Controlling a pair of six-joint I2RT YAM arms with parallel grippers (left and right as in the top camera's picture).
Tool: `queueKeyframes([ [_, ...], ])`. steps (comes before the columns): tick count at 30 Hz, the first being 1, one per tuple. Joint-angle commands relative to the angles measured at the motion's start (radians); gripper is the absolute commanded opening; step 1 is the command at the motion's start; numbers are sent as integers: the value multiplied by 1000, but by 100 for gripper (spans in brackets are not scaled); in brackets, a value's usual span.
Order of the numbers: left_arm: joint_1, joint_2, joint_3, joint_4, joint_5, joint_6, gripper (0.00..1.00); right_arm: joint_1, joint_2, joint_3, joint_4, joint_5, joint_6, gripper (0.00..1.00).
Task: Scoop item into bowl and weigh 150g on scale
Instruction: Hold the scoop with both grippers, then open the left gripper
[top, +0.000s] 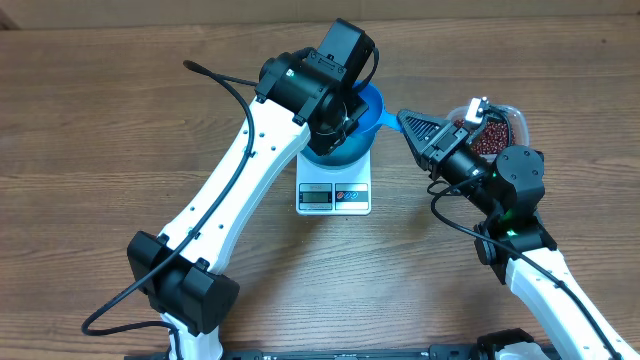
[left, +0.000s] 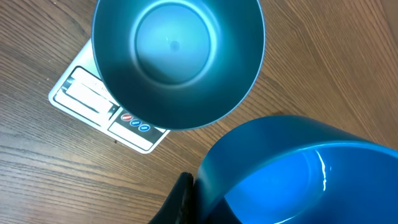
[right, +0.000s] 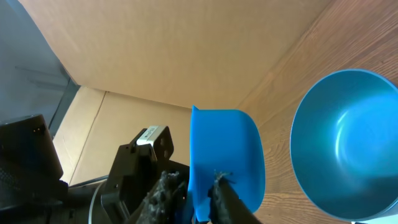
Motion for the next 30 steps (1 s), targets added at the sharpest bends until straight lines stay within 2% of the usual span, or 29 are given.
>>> queueKeyframes([
  [1,-10,-26,26,5,-21,-27,4,6,2,19,8,6,-1,25],
  [8,-16,-26,26,6,-22,-26,4,6,2,19,9,6,-1,27],
  [17,-21,-26,26,6,-22,-25,4,6,2,19,8,6,-1,4],
  [23,-21,-26,26,6,-40,-26,4,5,2,19,6,1,-1,4],
  [24,-21,-26,26,6,-41,-26,9,5,2,19,5,1,-1,4],
  [25,-21,-26,26,7,-40,-26,19,5,2,19,2,1,-1,4],
  [28,-21,-26,26,13,-41,-26,87,5,2,19,1,2,-1,4],
  [29,-21,-26,26,13,-41,-26,100,5,2,19,1,2,-2,4],
  [30,-21,-26,26,13,-41,-26,100,5,2,19,1,2,-4,4],
])
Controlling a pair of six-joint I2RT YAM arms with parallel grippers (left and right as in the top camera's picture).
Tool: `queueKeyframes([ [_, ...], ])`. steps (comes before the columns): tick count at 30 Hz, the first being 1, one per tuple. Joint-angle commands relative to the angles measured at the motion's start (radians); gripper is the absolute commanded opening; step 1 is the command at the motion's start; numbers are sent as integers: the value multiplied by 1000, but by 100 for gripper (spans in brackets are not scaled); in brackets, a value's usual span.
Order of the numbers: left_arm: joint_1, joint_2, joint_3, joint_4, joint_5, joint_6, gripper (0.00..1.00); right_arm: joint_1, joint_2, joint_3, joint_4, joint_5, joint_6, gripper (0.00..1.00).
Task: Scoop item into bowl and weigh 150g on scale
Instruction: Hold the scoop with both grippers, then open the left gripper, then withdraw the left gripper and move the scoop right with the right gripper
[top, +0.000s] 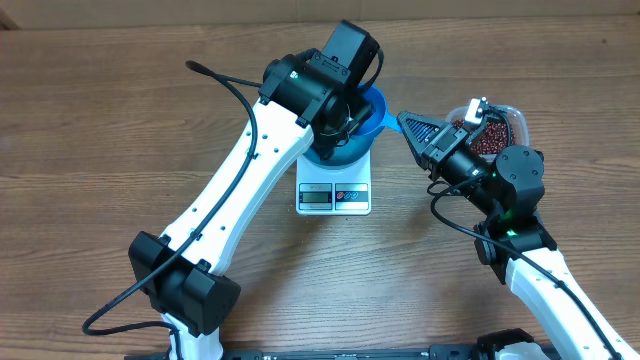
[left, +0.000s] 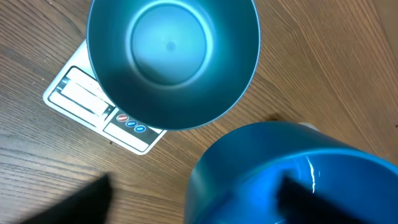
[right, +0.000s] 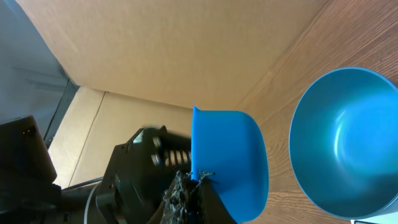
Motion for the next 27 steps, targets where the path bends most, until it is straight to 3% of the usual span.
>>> queueKeyframes([
  [1,-6,-26,26,2,-24,-6,100,6,2,19,6,3,-9,4],
  [8,21,-35,26,4,-7,61,100,6,2,19,-23,15,-35,4],
  [17,60,-121,43,7,20,233,99,5,2,19,-98,55,-82,4],
  [22,100,-200,43,5,-2,448,99,4,1,19,-98,51,-159,4],
  [27,153,-246,43,0,-21,755,100,4,-1,19,-94,9,-287,4],
])
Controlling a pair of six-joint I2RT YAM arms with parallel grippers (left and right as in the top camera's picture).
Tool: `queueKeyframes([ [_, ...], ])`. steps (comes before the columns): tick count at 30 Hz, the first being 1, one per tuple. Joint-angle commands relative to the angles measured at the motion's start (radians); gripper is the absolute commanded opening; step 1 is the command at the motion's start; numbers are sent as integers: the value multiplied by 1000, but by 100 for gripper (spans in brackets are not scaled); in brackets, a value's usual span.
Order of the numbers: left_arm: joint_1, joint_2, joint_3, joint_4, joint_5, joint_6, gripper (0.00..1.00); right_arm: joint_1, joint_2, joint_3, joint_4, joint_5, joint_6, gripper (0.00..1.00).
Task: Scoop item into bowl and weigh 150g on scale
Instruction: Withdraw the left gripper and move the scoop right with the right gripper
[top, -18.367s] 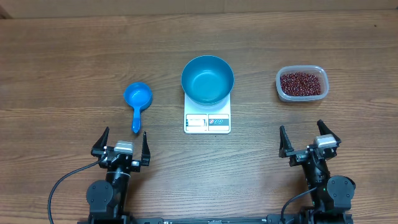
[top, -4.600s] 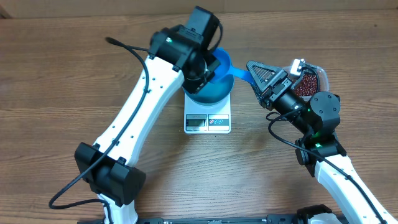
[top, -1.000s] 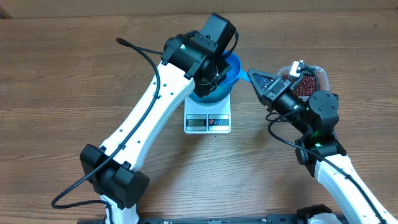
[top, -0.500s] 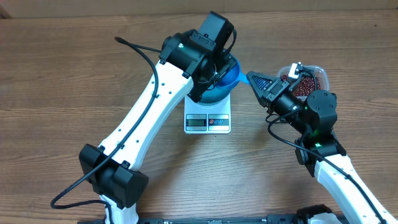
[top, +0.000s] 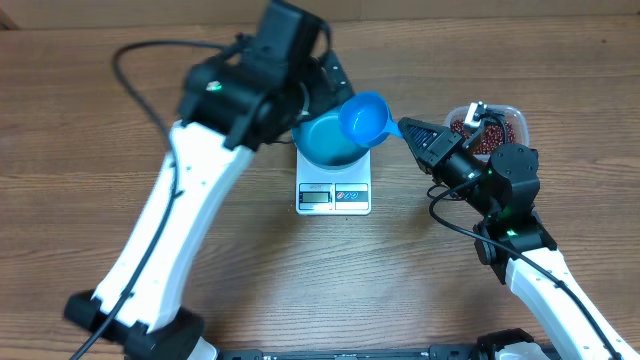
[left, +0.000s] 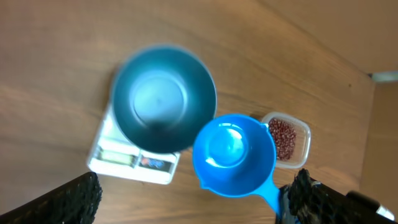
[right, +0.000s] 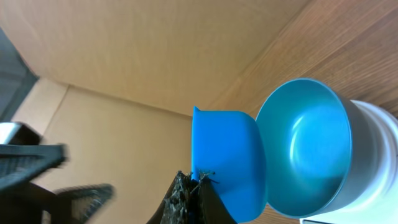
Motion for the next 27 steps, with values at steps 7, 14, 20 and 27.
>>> queueKeyframes([
  [7,57,-31,23,-74,-68,619,100,4,-35,24,-33,-87,-254,4],
  [14,53,-30,23,-139,-64,866,100,4,-92,68,-266,-62,-393,4],
  [20,53,-30,23,-147,-65,879,99,4,-154,148,-548,47,-462,4],
  [27,53,-30,23,-150,-63,872,99,4,-230,200,-701,129,-484,4],
])
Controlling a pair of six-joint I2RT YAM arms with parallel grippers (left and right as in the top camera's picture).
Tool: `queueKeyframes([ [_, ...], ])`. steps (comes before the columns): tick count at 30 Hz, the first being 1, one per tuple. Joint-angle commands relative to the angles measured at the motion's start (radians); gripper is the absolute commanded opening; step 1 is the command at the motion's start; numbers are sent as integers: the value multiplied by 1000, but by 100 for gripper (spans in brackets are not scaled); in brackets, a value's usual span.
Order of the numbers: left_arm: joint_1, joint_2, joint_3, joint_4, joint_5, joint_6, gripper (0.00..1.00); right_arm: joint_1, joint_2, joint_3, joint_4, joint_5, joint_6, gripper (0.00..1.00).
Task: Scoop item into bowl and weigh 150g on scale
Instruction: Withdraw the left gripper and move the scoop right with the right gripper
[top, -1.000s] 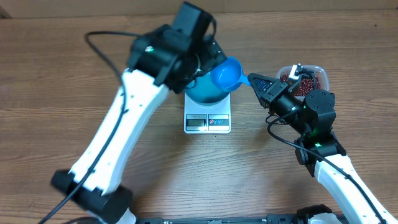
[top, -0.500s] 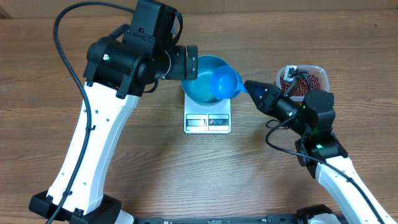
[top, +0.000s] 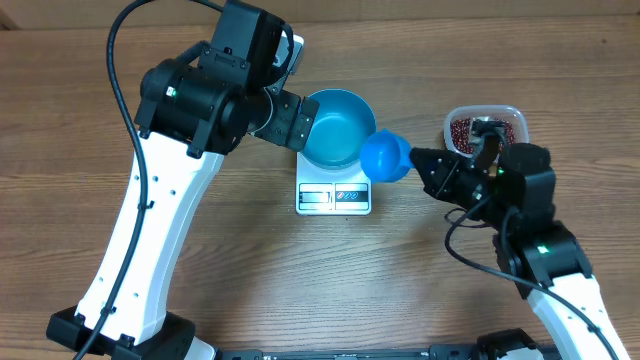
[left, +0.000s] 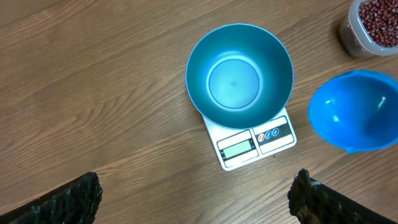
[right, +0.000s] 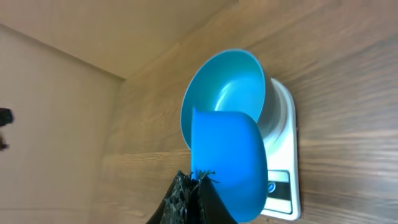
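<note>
A teal bowl (top: 335, 138) stands empty on the white scale (top: 333, 197); the left wrist view shows both, bowl (left: 239, 73) and scale (left: 252, 143). My right gripper (top: 420, 163) is shut on the handle of a blue scoop (top: 383, 157), which hangs empty just right of the scale. In the right wrist view the scoop (right: 230, 162) juts from the shut gripper (right: 196, 182) in front of the bowl (right: 225, 93). My left gripper (left: 196, 199) is wide open, high above the table left of the bowl, holding nothing.
A clear tub of red beans (top: 487, 127) sits at the back right, behind my right arm; its edge also shows in the left wrist view as the tub (left: 373, 22). The left arm (top: 170, 190) spans the table's left half.
The right gripper has carried the scoop from the bowl's back right rim to the right side of the scale, nearer the front. The open left gripper now looks down from further left.
First the left gripper was close over the bowl against the scoop's cup while the right gripper's fingers stood at its handle. Then the right fingers were shut on the handle. Then the left gripper was open and high up, and now the right one holds the scoop alone.
</note>
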Motion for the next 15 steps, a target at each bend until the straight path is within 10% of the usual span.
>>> queueKeyframes([
  [1,-3,1,11,-6,-9,18,100,4,-47,41,-29,76,-34,4],
  [15,-2,-10,5,-11,-16,64,100,4,-66,41,-69,88,-34,4],
])
